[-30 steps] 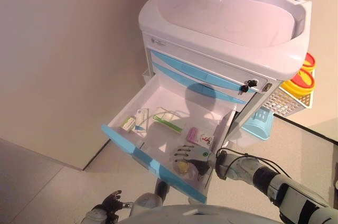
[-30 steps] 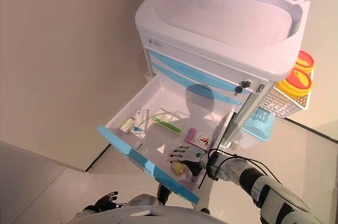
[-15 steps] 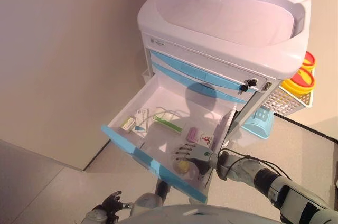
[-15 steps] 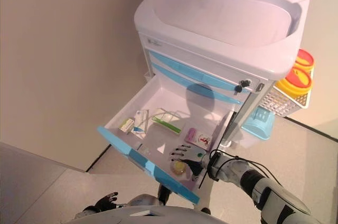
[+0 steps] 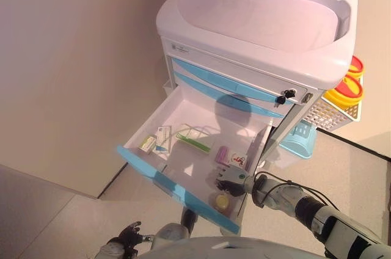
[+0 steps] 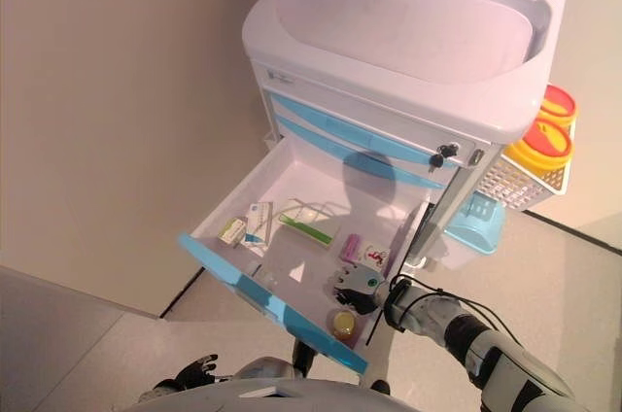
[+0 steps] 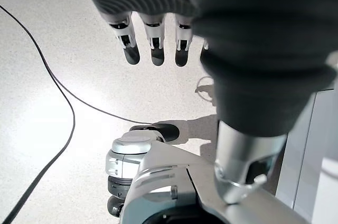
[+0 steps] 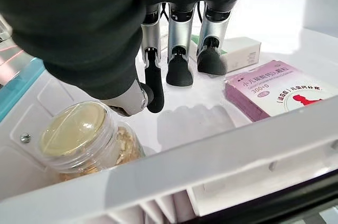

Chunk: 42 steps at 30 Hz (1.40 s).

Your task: Open the drawer and pick up the medicine

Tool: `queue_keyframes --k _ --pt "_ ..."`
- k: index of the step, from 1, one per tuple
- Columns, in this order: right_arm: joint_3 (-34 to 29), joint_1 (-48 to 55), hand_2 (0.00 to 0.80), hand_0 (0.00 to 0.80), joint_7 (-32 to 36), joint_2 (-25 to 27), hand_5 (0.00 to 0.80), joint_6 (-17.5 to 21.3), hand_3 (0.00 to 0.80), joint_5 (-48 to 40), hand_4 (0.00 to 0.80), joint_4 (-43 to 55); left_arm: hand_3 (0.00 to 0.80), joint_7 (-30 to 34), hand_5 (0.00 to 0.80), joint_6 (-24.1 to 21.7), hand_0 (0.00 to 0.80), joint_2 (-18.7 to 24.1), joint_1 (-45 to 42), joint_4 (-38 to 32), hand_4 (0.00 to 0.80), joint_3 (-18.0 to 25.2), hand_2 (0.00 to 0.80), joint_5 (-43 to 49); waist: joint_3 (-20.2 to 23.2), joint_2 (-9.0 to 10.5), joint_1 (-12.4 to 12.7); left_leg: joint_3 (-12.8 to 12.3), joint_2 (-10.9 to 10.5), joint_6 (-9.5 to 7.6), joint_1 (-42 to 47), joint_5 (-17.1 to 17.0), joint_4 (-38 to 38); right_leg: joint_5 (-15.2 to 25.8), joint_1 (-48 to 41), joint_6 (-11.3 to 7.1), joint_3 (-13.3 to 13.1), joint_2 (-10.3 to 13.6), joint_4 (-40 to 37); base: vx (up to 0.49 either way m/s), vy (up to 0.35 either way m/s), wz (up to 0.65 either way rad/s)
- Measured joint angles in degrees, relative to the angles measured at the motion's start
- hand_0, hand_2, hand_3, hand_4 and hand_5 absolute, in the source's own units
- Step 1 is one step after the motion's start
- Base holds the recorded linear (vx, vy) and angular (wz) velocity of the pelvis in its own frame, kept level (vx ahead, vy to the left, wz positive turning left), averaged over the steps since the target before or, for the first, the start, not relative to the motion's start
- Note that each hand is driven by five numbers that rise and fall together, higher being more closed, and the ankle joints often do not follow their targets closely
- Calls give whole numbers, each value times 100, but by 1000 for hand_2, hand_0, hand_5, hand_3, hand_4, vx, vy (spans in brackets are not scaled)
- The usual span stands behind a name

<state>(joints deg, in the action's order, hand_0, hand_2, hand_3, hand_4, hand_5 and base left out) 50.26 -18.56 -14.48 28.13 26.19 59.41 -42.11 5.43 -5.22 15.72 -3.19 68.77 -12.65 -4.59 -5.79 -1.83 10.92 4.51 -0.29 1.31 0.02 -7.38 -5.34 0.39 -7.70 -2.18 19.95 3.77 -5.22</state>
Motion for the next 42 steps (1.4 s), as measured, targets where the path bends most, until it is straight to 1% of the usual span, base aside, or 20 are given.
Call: queue_keyframes --k 6,7,8,9,10,14,17,22,25,33,38,42 --pt "0 4 800 800 79 1 800 0 800 0 800 1 0 0 0 2 0 0 1 2 0 0 0 0 0 1 -4 -23 2 0 3 0 0 0 -5 0 0 2 0 0 0 0" --pt "0 4 706 706 105 0 706 0 706 0 706 1 0 0 0 2 0 0 1 2 0 0 0 0 0 1 -5 -23 2 0 5 0 0 0 -6 0 0 2 0 0 0 0" --pt "0 4 427 427 121 1 427 0 427 0 427 0 0 0 0 2 0 0 1 3 0 0 0 0 0 1 -6 -23 2 0 7 0 0 0 -8 0 0 1 0 0 0 0" --pt "0 3 82 82 125 3 82 0 82 0 82 0 0 0 0 2 0 0 1 3 0 0 0 0 -1 2 -9 -23 2 0 10 0 0 0 -11 0 0 1 0 0 0 0" --pt "-1 3 0 0 124 7 0 -1 0 0 0 1 0 0 0 2 0 1 1 6 0 0 0 0 -1 3 -12 -24 2 0 12 0 0 0 -13 0 0 1 0 0 0 0" --pt "-1 4 0 0 117 13 0 -2 0 23 0 1 0 0 0 4 0 2 4 8 0 0 0 0 -3 6 -21 -26 2 0 14 0 0 0 -15 0 0 2 0 0 0 0" --pt "-1 2 0 0 56 9 0 33 0 301 0 22 0 0 0 9 0 2 18 9 0 -1 0 0 -7 13 -17 -26 2 0 15 0 0 0 -19 0 0 1 0 0 0 0" --pt "12 -42 0 0 -133 -13 0 435 0 762 0 59 0 0 0 10 0 0 35 14 0 -5 0 3 -10 22 18 -22 -1 -2 39 -4 0 -8 -64 -12 47 4 0 5 -4 4" --pt "35 -41 0 0 -161 -11 0 616 0 776 0 36 0 0 0 9 0 0 37 20 0 -5 0 6 -11 29 31 -31 -1 -3 33 -21 1 -16 -79 -22 108 11 0 11 -8 11" --pt "81 -42 0 0 -281 -12 0 912 0 775 0 -21 0 0 0 -1 0 4 41 29 0 -4 0 26 -8 49 42 -28 -9 -8 37 -26 2 -17 -91 -24 113 19 0 1 -1 0" --pt "107 -42 0 0 -282 -14 0 1010 0 769 0 -22 0 0 0 -3 0 7 41 30 0 -4 0 28 -5 54 43 -26 -11 -17 41 -34 3 -16 -91 -24 117 20 0 0 0 0" --pt "123 -41 0 0 -199 -21 0 991 0 691 0 -22 0 1 0 -8 0 7 38 31 0 -4 0 29 -5 54 43 -25 -11 -17 40 -34 3 -17 -91 -25 117 20 1 0 0 0"
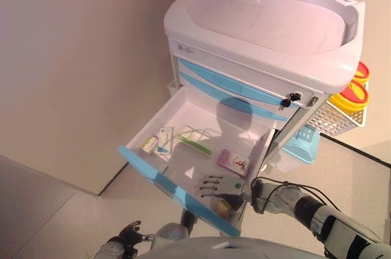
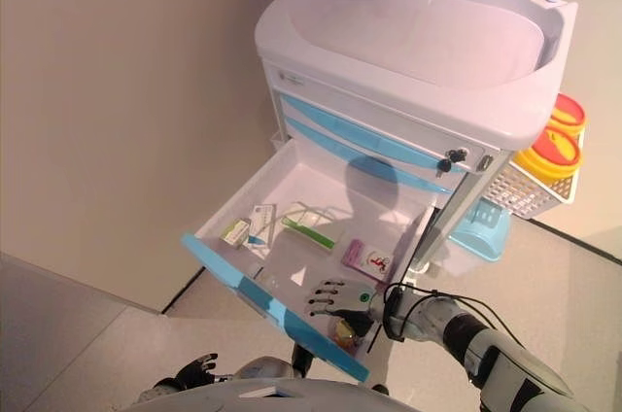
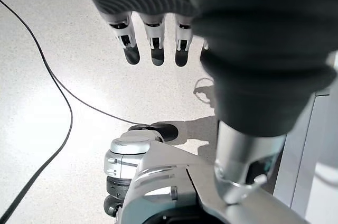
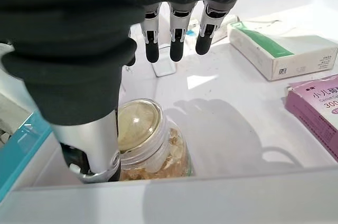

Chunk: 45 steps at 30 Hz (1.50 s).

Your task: Open the drawer and pick up the medicine

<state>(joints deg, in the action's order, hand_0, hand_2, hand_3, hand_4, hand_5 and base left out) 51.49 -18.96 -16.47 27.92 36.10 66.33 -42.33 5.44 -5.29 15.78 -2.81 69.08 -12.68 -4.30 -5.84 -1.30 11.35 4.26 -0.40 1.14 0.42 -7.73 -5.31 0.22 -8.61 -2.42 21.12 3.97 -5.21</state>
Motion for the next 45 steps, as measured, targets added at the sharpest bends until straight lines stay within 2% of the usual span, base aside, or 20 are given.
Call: queue_keyframes --k 13,20,22,23,24,25,26,27,45 --pt "-4 6 0 0 577 -72 0 -369 0 -224 0 -1 0 0 0 4 0 0 1 -1 0 -2 0 0 2 3 -3 -1 -12 -2 -1 -1 -1 -3 4 -4 -1 18 25 0 0 0" --pt "-6 6 0 0 718 -135 0 -439 0 -221 0 -19 0 -1 0 6 0 0 1 -1 0 -2 0 0 5 7 -7 0 -18 -3 -2 -1 -1 -4 7 -7 -2 24 28 0 0 0" --pt "-6 6 179 179 728 -137 179 -436 179 -218 179 -19 0 -1 0 7 0 1 1 -1 0 -2 0 0 7 8 -8 0 -18 -3 -2 -1 -1 -4 6 -7 -2 24 28 0 0 0" --pt "-1 12 442 442 773 -138 442 -411 442 -216 442 -44 0 -1 0 9 0 2 3 -1 0 -3 0 0 9 11 -8 0 -18 -3 -2 -1 -1 -4 6 -7 -2 24 28 0 0 0" --pt "1 28 584 584 806 -137 584 -399 584 -210 584 -55 0 -1 0 9 0 3 3 -1 0 -3 0 0 9 12 -8 0 -17 -4 -2 -1 -1 -4 7 -7 -2 24 29 0 0 0" --pt "1 44 618 618 818 -137 618 -386 618 -205 618 -79 0 -1 0 10 0 4 0 -1 0 -3 0 0 10 14 -12 -1 -18 -4 -2 -1 -1 -4 7 -7 -2 24 29 0 0 0" --pt "0 57 759 759 822 -134 759 -383 759 -199 759 -101 0 -2 0 10 0 6 -3 -1 0 -3 0 0 12 17 -16 -1 -17 -4 -2 -2 -1 -4 6 -7 -3 24 30 0 0 0" --pt "0 76 800 800 815 -136 800 -377 800 -200 800 -120 0 -4 0 10 0 8 -6 -1 0 -3 0 0 16 20 -17 -1 -17 -4 -2 -2 -1 -4 6 -7 -3 24 30 0 0 0" --pt "-6 90 800 800 784 -145 800 -380 800 -188 800 -166 0 -4 0 11 0 16 -14 0 0 -4 0 0 50 41 -15 0 -18 -5 -1 -3 -1 -5 5 -7 -4 24 31 0 0 0"
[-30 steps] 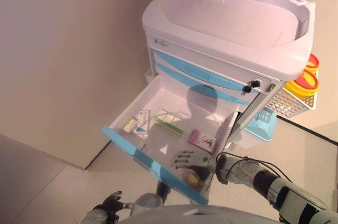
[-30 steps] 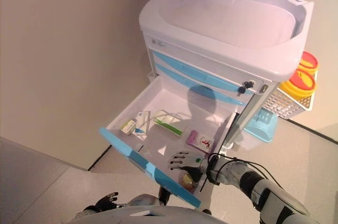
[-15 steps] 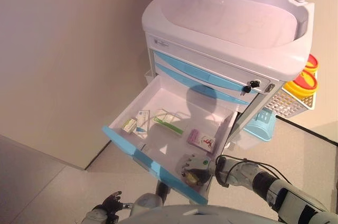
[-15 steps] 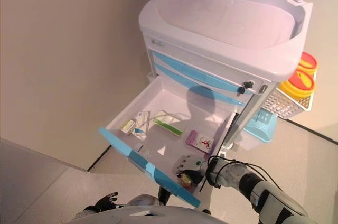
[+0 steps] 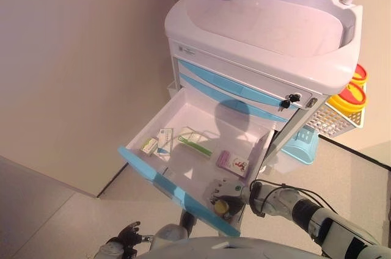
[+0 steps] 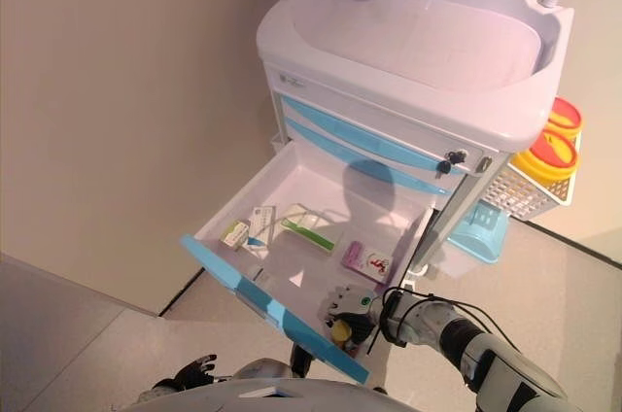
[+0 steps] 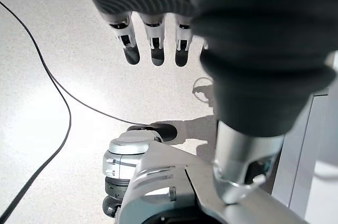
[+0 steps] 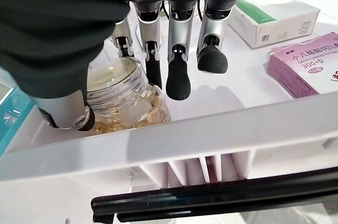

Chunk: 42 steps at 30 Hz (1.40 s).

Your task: Open the drawer and pick up the medicine

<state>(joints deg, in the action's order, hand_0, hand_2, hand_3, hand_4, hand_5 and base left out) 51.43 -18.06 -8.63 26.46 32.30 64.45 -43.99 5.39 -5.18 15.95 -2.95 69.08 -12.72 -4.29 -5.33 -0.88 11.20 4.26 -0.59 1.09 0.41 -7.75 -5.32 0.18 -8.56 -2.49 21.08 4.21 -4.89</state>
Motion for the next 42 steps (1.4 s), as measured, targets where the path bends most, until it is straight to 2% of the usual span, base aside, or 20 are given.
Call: queue_keyframes --k 6,9,12,15,19,22,27,30,35,42 --pt "2 3 800 800 -62 5 800 -26 800 -33 800 3 0 0 0 3 0 0 3 0 0 0 0 0 1 0 -5 0 0 0 1 0 0 0 0 0 -1 0 0 0 0 0" --pt "4 0 800 800 -88 169 800 -98 800 -265 800 248 0 0 0 6 0 3 2 0 0 0 0 0 2 2 -11 -2 1 -1 2 -1 0 0 2 0 -3 0 1 0 0 0" --pt "-120 -8 800 800 318 765 800 -313 800 -1073 800 1381 0 0 0 28 0 17 -19 -20 0 7 0 -6 1 8 -83 -20 4 -6 9 -5 0 1 25 0 -22 0 5 -7 -3 -1" --pt "-1004 -17 800 800 1126 1308 800 -714 800 -2482 800 2859 0 1 0 108 0 48 -64 -45 0 15 0 -12 -3 20 -268 -131 25 -7 47 -2 -2 2 31 0 -108 -1 15 -16 1 -13" --pt "-2167 -103 800 800 2048 1771 800 -1355 800 -3996 800 4071 0 0 0 174 0 81 -80 -48 0 16 0 -31 -13 49 -465 -288 49 -10 124 35 -4 2 42 -1 -337 -7 29 2 4 -23" --pt "-2752 -369 800 800 2406 1881 800 -1784 800 -5226 800 4463 0 1 0 267 0 149 -91 -44 0 15 0 -80 -56 123 -671 -379 64 -14 196 38 -4 3 30 -2 -443 -12 38 24 2 -18" --pt "-3480 -757 800 800 2522 1796 800 -2252 800 -7195 800 4539 0 0 0 368 0 164 7 -39 0 3 0 -291 -87 173 -819 -435 51 -49 239 58 -3 17 28 -14 -639 -10 28 32 18 -11" --pt "-3769 -936 800 800 2385 1589 800 -2266 800 -7872 800 4474 0 2 0 390 0 161 45 -37 0 2 0 -312 -90 178 -828 -473 48 -73 271 45 -2 19 4 -15 -652 -6 11 41 13 -3" --pt "-4044 -1474 800 800 1762 1423 800 -2331 800 -8270 800 3822 0 39 0 410 0 151 83 -30 0 -3 0 -435 -93 180 -770 -515 54 -62 392 91 -4 17 -120 -16 -679 -12 -22 53 17 -3" --pt "-4157 -2406 800 800 1101 1660 800 -2699 800 -8360 800 2443 0 138 0 522 0 174 172 -32 0 -74 0 -583 -107 204 -613 -480 48 -80 457 80 -3 18 -200 -16 -646 -13 -32 44 15 2"
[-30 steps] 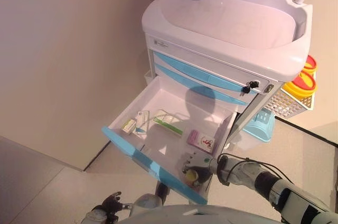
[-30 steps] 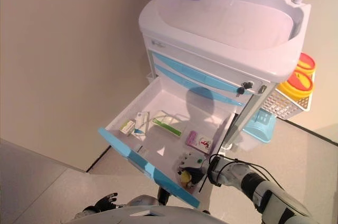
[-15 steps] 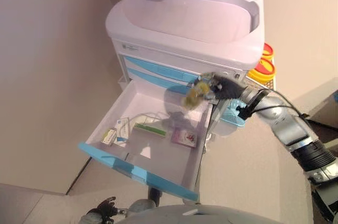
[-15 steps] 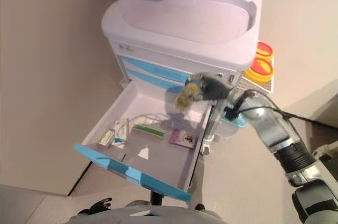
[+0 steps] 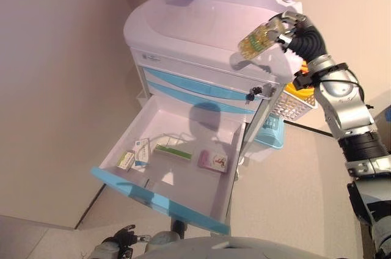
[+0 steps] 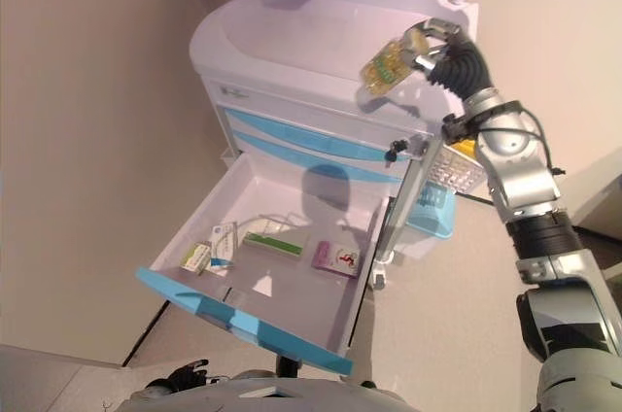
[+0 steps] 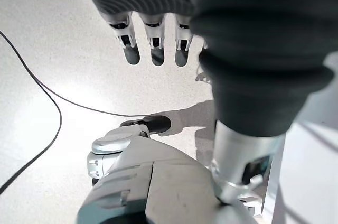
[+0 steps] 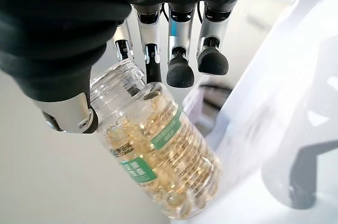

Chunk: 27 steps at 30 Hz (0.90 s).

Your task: Open the drawer and pick up the medicine

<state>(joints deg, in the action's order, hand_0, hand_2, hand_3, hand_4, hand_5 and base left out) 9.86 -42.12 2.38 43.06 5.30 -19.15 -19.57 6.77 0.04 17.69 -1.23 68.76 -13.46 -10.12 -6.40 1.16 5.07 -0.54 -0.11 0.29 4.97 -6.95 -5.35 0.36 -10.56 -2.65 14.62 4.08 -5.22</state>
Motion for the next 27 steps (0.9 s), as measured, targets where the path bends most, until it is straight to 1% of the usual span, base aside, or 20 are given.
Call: queue_keyframes --k 4,10,13,16,19,21,24,27 --pt "234 -638 800 800 -196 315 800 -169 800 3 800 -1017 0 9 0 96 0 20 47 -22 0 -50 0 -59 -28 44 158 83 -14 -1 71 -1 1 -3 -107 -3 58 2 -2 35 11 7" --pt "1022 -1593 800 800 -253 675 800 -408 800 184 800 -2093 0 30 0 227 0 74 72 -89 0 -143 0 -125 -66 108 346 213 -28 -1 60 -6 9 -9 -156 -9 180 2 -3 40 16 10" --pt "1349 -1963 800 800 -270 704 800 -489 800 403 800 -2468 0 34 0 228 0 96 66 -157 0 -191 0 -126 -72 119 480 259 -43 -1 54 -12 22 -12 -169 -13 227 9 -3 55 17 9" --pt "1542 -2222 800 800 -268 786 800 -556 800 643 800 -2762 0 35 0 229 0 96 72 -186 0 -218 0 -127 -73 126 600 384 -90 -3 33 -28 24 -28 -195 -35 347 33 -3 68 17 20" --pt "1829 -2514 800 800 -256 789 800 -687 800 911 800 -3051 0 34 0 231 0 108 42 -223 0 -233 0 -218 -79 137 751 426 -112 -4 24 -30 25 -32 -210 -42 391 36 -3 65 18 10" --pt "1982 -2660 800 800 -216 790 800 -725 800 1130 800 -3210 0 31 0 231 0 128 -2 -223 0 -232 0 -227 -98 169 794 526 -127 -18 14 -59 25 -47 -259 -59 493 39 -3 47 15 22" --pt "2098 -2830 800 800 -134 802 800 -780 800 1456 800 -3488 0 32 0 228 0 135 -69 -231 0 -243 0 -227 -105 193 957 583 -137 9 -14 -60 26 -59 -268 -71 514 57 -3 49 9 17" --pt "2343 -2969 800 800 -5 844 800 -836 800 1796 800 -3703 0 32 0 226 0 145 -97 -233 0 -242 0 -226 -112 220 1054 686 -167 2 -75 -95 26 -63 -252 -78 553 70 -3 43 -7 18"
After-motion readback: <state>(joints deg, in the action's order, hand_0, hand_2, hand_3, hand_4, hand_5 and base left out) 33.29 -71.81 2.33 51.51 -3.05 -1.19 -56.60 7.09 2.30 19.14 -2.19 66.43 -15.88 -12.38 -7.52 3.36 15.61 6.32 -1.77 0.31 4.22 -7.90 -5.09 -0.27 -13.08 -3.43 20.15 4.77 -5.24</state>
